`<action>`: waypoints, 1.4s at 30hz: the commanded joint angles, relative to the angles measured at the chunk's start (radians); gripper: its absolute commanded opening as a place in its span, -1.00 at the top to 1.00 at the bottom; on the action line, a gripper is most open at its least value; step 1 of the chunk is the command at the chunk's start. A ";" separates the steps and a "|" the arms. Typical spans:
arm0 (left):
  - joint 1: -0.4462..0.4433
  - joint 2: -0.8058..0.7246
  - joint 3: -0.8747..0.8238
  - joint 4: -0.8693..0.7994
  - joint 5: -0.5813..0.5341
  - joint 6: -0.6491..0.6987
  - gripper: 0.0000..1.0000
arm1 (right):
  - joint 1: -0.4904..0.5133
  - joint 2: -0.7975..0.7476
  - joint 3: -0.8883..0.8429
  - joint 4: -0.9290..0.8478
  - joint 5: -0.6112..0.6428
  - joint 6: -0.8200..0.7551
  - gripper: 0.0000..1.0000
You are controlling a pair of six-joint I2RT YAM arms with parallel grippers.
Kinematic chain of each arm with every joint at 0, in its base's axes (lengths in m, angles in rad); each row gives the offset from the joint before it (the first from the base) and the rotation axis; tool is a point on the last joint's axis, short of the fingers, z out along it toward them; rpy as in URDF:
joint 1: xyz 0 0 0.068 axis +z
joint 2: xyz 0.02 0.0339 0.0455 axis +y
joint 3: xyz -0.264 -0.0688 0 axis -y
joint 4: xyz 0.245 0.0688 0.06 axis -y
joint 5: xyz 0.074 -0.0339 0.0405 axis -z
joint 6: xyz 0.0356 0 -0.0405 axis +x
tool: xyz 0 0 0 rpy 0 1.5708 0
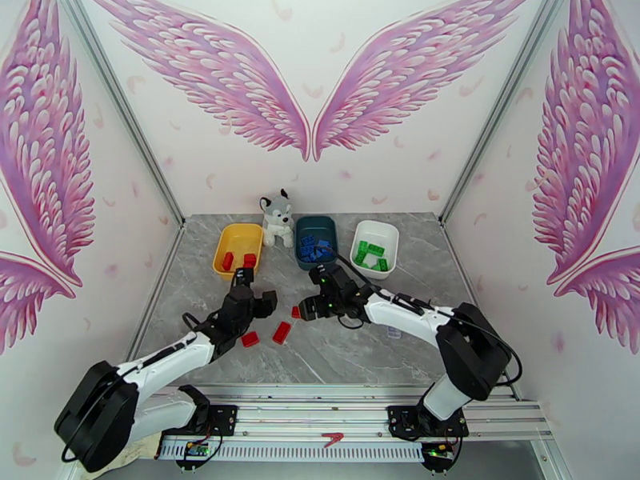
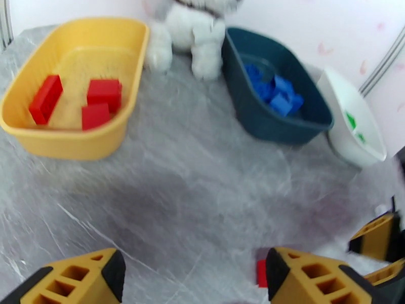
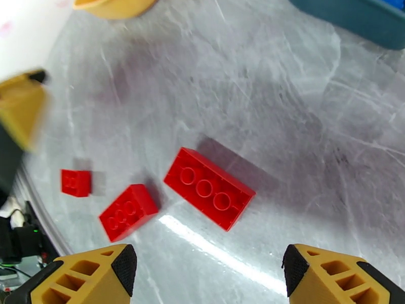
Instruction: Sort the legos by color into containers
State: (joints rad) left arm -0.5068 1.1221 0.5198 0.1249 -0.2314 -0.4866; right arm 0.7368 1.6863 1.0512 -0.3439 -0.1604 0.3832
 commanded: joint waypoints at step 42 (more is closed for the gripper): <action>0.709 0.054 -0.034 0.102 0.633 -0.426 -0.97 | 0.096 0.477 0.544 -0.326 0.303 -0.200 -0.02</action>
State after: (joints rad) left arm 0.2008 1.1828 0.4988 0.1486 0.3683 -0.8944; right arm 0.8368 2.1357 1.5593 -0.6838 0.1398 0.1791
